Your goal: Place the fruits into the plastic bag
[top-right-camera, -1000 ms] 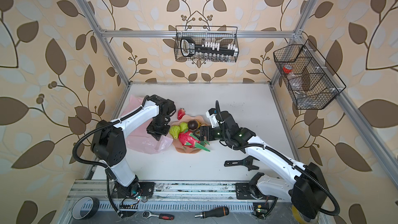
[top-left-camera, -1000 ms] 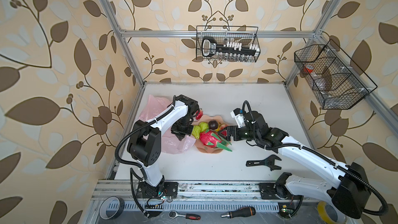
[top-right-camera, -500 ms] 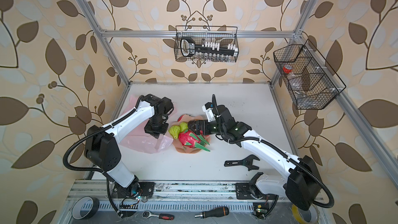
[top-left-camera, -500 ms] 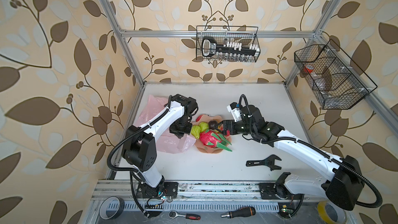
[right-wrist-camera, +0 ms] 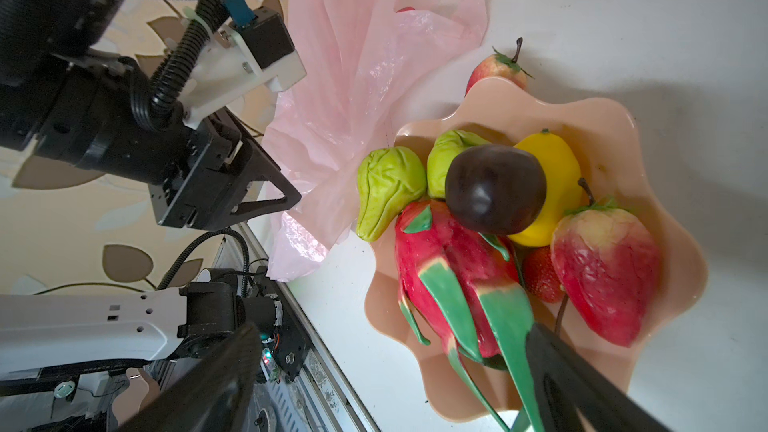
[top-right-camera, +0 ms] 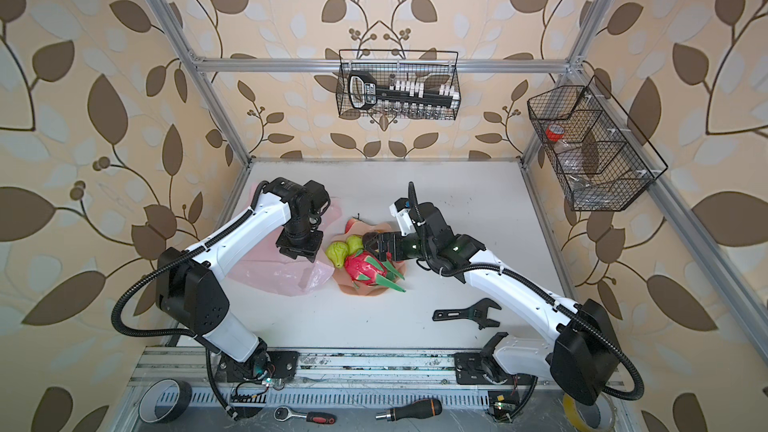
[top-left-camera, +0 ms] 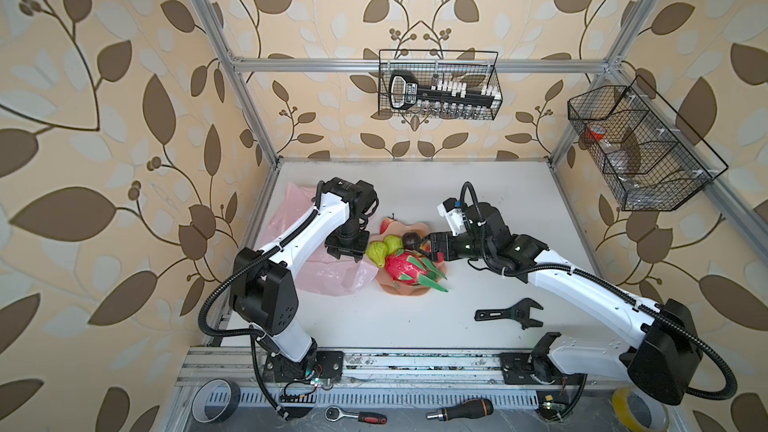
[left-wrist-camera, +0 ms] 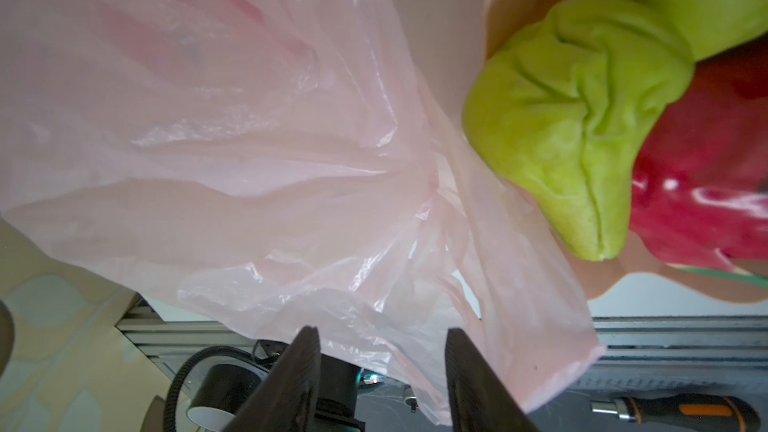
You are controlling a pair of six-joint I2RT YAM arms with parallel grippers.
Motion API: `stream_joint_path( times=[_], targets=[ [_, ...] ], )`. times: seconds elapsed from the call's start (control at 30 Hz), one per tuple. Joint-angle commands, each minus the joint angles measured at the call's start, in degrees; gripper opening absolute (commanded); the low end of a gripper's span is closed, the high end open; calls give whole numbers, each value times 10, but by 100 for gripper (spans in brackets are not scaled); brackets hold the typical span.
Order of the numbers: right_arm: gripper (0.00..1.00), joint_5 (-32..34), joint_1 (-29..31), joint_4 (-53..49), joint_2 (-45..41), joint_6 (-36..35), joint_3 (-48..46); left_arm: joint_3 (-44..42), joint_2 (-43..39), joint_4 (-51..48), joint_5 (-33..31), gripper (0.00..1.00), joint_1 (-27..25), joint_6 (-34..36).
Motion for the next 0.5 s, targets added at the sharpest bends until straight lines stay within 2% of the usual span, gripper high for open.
stream_joint_path(
  times=[0.0,0.47],
  targets=[
    [100,4,-4,-15,-10,-12,1,11,6,-22,-20,59,3,13],
    [100,-1,-9,-13,-27,-8,-15,-59,49,17,-54,72,-6,12]
  ],
)
